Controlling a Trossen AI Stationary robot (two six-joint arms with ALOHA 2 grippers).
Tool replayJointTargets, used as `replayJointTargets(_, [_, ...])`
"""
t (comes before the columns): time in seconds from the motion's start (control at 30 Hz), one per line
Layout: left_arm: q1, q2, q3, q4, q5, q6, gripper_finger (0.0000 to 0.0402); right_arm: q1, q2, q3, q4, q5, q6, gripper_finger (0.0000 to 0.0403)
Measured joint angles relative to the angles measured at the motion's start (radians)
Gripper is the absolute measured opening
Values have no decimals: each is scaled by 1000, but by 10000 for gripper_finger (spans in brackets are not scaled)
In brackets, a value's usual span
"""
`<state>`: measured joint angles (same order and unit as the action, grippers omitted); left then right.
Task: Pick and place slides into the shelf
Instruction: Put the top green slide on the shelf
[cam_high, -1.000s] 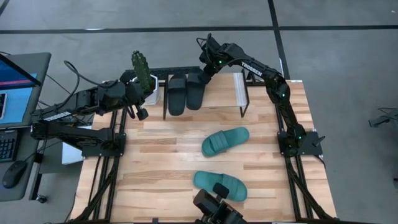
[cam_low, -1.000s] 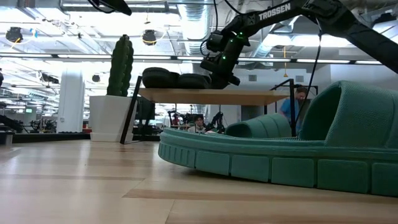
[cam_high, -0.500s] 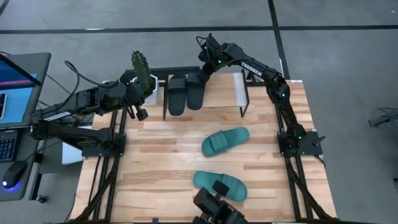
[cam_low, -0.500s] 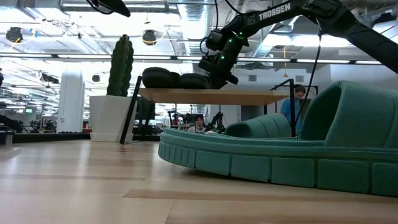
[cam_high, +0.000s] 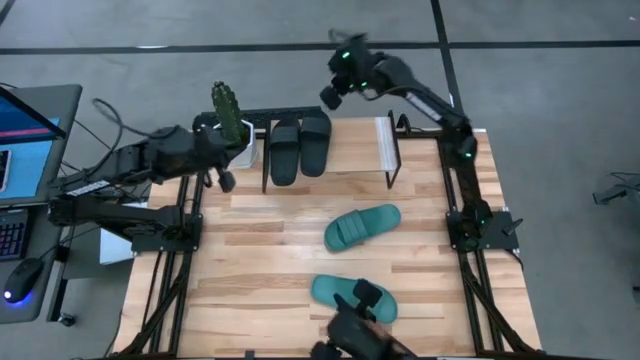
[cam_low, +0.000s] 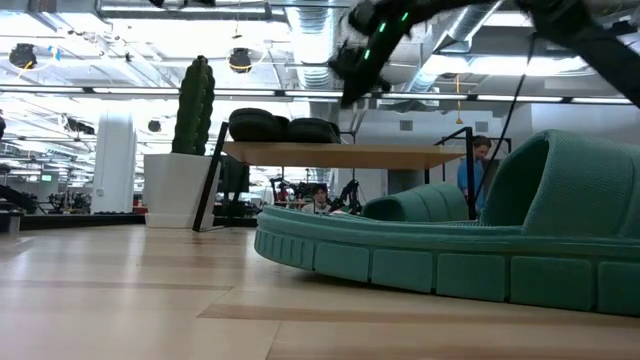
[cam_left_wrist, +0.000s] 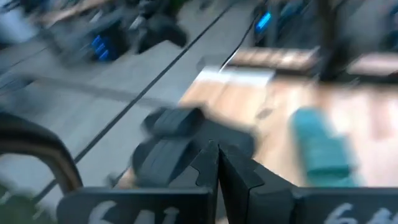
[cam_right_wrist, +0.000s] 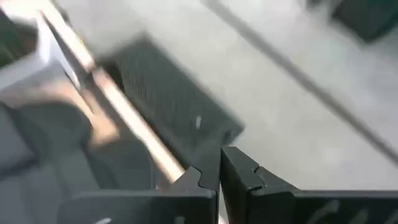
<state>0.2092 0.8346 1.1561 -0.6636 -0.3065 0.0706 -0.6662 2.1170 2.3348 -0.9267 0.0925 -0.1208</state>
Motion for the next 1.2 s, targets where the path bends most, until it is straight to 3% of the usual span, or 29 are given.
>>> replayJointTargets(0.27, [0,-255,-37,169,258,5,0,20,-179,0,91,-267,-34,0])
replayJointTargets(0.43, [0,-453,-195,228,248,-19,0,74,-204,-11,104,-305,-64,0])
replayJointTargets(0.53, [0,-556,-301,276,221,-61,0,101,-221,-86,177,-305,-64,0])
replayJointTargets(0.67, [0,-659,-414,347,214,-110,0,105,-306,-283,334,-308,-43,0])
replayJointTargets(0.8, [0,-720,-479,371,214,-150,0,100,-452,-581,545,-331,-3,0])
replayJointTargets(1.03, [0,-733,-536,375,215,-210,0,106,-772,-1146,929,-329,69,0])
replayJointTargets(1.2, [0,-732,-563,386,215,-222,0,139,-954,-1421,1050,-327,117,0])
